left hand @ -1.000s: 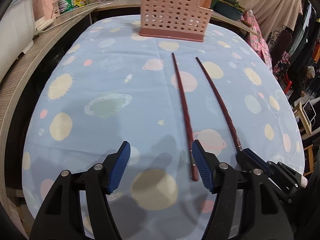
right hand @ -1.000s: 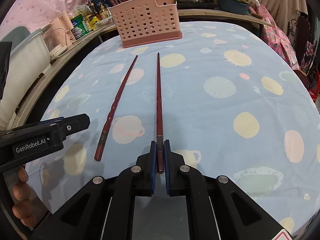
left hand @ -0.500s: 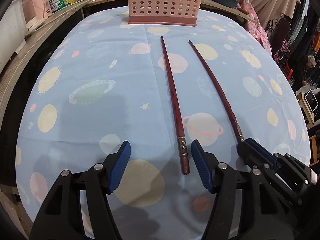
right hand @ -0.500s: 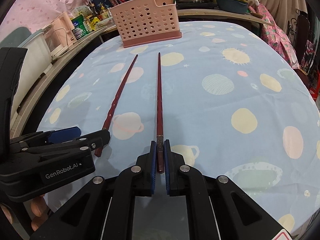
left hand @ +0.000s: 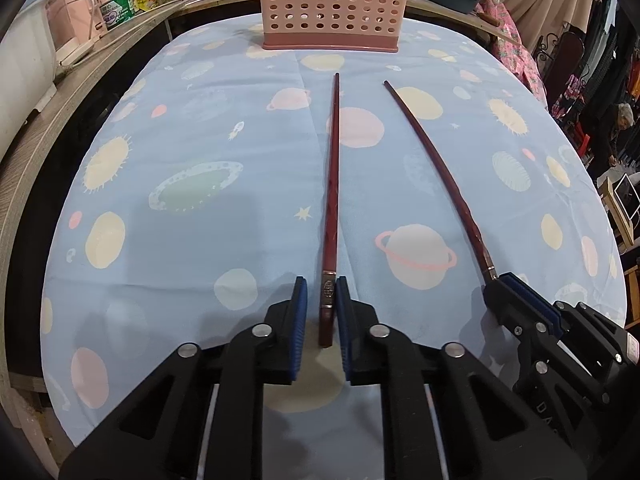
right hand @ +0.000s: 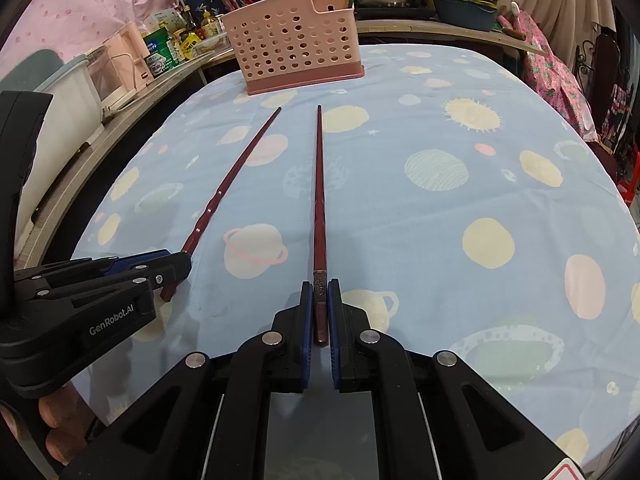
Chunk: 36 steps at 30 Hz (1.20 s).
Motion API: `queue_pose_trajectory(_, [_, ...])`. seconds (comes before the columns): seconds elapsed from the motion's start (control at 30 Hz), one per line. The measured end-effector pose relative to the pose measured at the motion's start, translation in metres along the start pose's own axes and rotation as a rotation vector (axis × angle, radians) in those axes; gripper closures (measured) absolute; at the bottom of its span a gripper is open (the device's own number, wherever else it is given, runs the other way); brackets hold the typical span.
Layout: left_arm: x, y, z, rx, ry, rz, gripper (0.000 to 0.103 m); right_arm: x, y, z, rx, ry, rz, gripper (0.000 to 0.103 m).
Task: Organize utensils
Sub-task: 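Close the right tool on a dark red chopstick while the left tool closes on the last one, then lift both held chopsticks and carry them over the pink basket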
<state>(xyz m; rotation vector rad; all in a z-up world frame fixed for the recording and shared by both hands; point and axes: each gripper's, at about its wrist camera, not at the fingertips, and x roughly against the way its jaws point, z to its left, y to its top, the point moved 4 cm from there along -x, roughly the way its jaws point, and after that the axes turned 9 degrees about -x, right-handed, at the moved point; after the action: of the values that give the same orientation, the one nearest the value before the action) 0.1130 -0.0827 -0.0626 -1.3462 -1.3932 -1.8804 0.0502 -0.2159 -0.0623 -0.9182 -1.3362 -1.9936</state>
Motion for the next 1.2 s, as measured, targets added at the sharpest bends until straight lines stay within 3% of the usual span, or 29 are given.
queue_pose_trajectory(0.33, [0.003, 0.0, 0.005, 0.022, -0.035, 0.02, 0.096, 0.002, 0.003, 0.002, -0.003, 0.01, 0.013, 0.096])
queue_pose_trajectory(0.6, [0.034, 0.014, 0.019, 0.044, -0.037, -0.05, 0.096, 0.025, 0.028, 0.006, -0.018, 0.036, -0.049, 0.096])
queue_pose_trajectory(1.2, [0.119, 0.109, 0.06, 0.104, -0.009, -0.291, 0.096, 0.095, 0.155, 0.018, -0.055, 0.137, -0.325, 0.096])
